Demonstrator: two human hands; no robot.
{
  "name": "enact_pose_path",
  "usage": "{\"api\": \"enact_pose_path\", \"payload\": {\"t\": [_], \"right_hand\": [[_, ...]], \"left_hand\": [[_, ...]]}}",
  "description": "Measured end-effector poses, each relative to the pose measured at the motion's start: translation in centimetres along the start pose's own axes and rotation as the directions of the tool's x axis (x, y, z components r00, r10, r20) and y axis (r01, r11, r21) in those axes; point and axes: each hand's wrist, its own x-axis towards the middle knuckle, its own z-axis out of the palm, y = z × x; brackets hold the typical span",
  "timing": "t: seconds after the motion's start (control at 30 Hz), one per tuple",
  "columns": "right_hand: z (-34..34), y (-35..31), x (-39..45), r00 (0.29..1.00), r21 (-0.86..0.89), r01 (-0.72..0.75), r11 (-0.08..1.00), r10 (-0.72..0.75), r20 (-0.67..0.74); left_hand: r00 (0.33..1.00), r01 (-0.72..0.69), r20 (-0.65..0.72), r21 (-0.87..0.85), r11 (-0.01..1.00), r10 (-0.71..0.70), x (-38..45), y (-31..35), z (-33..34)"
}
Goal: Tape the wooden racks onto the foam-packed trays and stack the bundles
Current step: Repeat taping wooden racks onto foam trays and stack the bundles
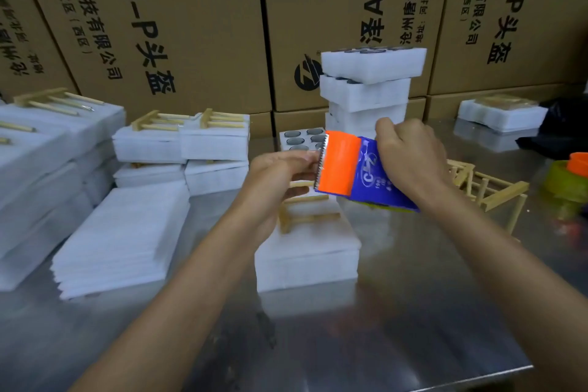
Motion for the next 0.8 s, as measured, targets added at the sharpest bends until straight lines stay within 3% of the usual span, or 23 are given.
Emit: {"api": "enact_pose_path", "payload": {"t": [0.1,0.17,0.3,0.43,0.53,0.67,0.8], "right_hand": [[0.5,-0.7,2.8,0.965,-0.046,-0.052,0.998,0.063,0.254],[0.6,0.0,4.1,0.938,-0.145,-0.032,0.989,0.080,0.338],[-0.4,3.9,5.6,0.867,-0.426,0.075,0.902,0.153,0.475],[0.1,7.0,7.4,0.813,-0.518,0.110,0.848,0.223,0.538],[1.1,7.9,8.4,0.797,-0.556,0.143,0.819,0.238,0.555],[1.9,8.9,9.6,0.771,-0.588,0.175,0.790,0.261,0.581],[3.2,10.4,9.8,0.764,-0.638,0.211,0.741,0.282,0.580]], "left_hand": [[0.995,0.099,-0.016,-0.093,0.991,-0.101,1.1,0.6,-2.1],[0.985,0.112,-0.102,-0.216,0.970,-0.137,2.2,1.1,-5.6],[0.905,0.116,-0.309,-0.483,0.868,-0.293,3.2,1.6,-16.0],[0.913,0.152,-0.323,-0.296,0.943,-0.249,3.0,-0.7,-19.4],[0.927,0.147,-0.306,-0.229,0.962,-0.214,3.1,-2.3,-18.4],[0.909,0.130,-0.389,-0.086,0.988,-0.153,3.2,-4.3,-17.2],[0.890,0.227,-0.432,0.147,0.963,-0.144,2.7,-6.8,-15.6]]}}
